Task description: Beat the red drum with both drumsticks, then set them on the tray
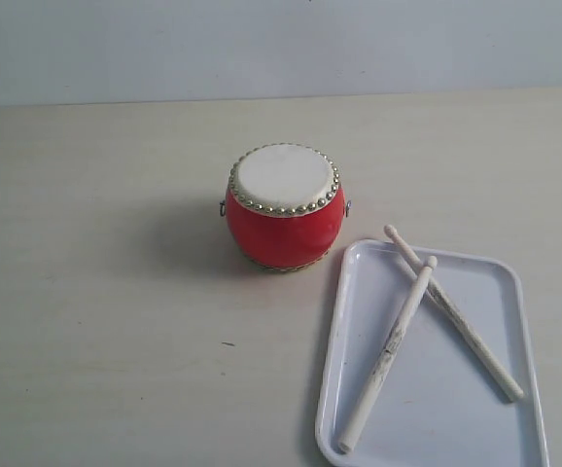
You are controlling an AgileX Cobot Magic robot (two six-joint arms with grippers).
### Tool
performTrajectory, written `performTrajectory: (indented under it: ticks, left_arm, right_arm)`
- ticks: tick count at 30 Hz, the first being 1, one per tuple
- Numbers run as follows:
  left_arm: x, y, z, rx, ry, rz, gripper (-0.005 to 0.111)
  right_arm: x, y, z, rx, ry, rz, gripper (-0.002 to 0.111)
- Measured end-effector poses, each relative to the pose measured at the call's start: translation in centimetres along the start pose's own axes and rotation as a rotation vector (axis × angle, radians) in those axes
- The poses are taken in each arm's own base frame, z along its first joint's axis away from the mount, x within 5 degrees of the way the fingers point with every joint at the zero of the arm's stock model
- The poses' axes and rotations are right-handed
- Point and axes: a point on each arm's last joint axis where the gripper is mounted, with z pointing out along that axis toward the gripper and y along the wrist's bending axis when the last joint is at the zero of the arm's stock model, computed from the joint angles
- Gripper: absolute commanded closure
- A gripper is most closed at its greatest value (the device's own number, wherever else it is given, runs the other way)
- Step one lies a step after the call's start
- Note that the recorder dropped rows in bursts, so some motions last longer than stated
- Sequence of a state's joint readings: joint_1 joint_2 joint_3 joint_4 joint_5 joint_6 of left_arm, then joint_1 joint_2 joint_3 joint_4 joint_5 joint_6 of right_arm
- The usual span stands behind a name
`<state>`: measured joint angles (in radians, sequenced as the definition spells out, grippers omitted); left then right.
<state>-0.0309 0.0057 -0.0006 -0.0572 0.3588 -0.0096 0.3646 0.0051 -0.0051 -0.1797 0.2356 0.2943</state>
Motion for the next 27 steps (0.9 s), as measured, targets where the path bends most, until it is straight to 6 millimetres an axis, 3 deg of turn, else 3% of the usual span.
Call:
performTrajectory:
  ticks: [17, 27]
  left_arm:
    - [0.0, 0.0, 0.0, 0.000, 0.000, 0.000, 0.107]
    - [0.0, 0.0, 0.0, 0.000, 0.000, 0.000, 0.107]
  right_arm:
    - [0.4, 0.2, 0.0, -0.022, 0.043, -0.061, 0.108]
    - [0.3, -1.4, -0.2, 0.282, 0.018, -0.010, 0.108]
